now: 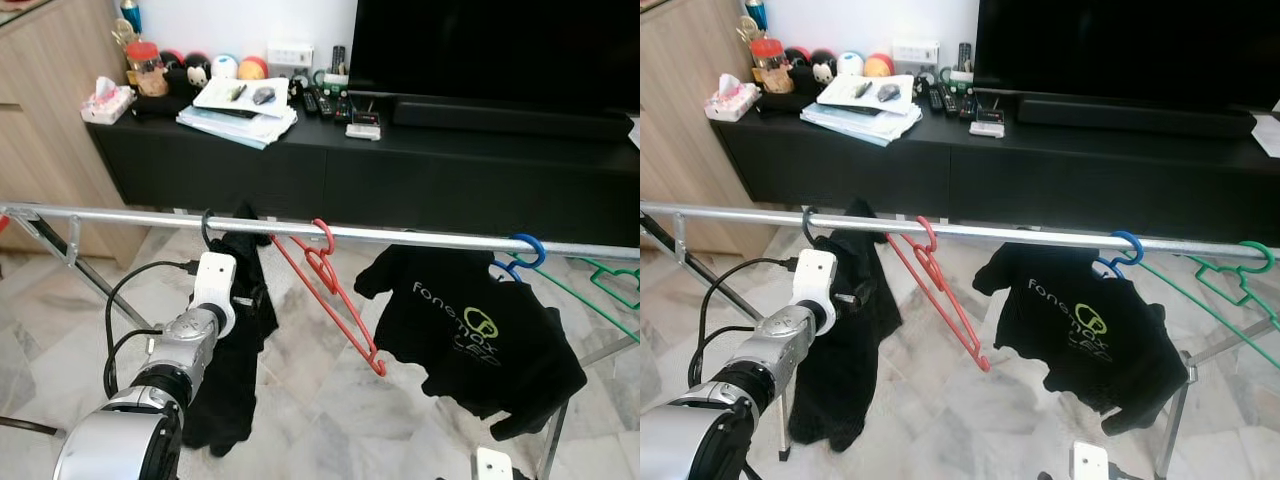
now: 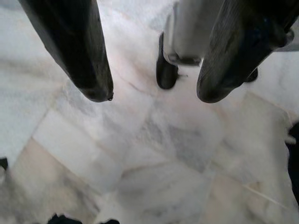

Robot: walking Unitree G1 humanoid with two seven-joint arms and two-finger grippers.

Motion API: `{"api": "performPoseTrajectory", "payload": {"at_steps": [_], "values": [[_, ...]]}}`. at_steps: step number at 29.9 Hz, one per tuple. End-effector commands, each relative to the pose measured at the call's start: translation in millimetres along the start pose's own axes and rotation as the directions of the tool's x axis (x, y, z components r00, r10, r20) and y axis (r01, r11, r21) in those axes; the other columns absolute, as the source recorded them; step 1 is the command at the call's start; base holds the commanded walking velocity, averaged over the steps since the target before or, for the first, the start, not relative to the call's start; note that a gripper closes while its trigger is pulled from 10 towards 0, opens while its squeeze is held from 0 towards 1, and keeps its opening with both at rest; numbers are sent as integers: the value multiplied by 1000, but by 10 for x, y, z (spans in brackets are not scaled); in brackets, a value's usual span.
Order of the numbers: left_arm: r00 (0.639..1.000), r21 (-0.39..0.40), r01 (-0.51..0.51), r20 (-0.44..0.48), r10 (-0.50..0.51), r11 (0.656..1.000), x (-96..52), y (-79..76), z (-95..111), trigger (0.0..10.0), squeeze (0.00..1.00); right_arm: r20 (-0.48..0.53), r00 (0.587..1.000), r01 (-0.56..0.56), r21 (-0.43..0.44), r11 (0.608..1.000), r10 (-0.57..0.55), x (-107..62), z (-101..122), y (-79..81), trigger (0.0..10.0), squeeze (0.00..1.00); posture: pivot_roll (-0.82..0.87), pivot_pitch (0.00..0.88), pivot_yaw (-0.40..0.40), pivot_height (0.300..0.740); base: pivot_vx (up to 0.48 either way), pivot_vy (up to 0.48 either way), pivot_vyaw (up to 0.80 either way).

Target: Hang hanger

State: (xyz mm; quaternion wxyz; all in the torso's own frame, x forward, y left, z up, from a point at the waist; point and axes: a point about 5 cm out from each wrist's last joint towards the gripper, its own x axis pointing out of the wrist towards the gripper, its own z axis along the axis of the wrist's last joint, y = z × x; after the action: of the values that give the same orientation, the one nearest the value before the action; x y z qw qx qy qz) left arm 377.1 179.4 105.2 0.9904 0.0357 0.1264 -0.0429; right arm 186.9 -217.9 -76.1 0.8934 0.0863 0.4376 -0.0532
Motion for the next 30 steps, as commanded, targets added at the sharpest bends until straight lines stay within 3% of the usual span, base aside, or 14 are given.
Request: {"api": "performPoseTrajectory", "payload": {"at_steps": [1,15,20,30], "values": [[1000,-3,-14,20,15,1000,19,8,74,0,0,-5,1000,5,-19,1000,-5,-23,-39,-59,10000,0,4,231,-67,740,0,0,0],[987,-65,-79,134,88,995,22,60,243,0,0,0,1000,-6,-41,999,7,-30,-13,-94,10000,0,0,229,-86,740,0,0,0],[976,-49,-140,161,147,989,16,114,298,0,0,3,1000,-13,-46,999,14,-22,12,-79,10000,0,9,219,-88,740,0,0,0],[975,30,-164,156,158,986,8,70,237,0,0,10,1000,-25,-49,998,26,-2,60,-28,10000,0,27,199,-87,740,0,0,0]]}}
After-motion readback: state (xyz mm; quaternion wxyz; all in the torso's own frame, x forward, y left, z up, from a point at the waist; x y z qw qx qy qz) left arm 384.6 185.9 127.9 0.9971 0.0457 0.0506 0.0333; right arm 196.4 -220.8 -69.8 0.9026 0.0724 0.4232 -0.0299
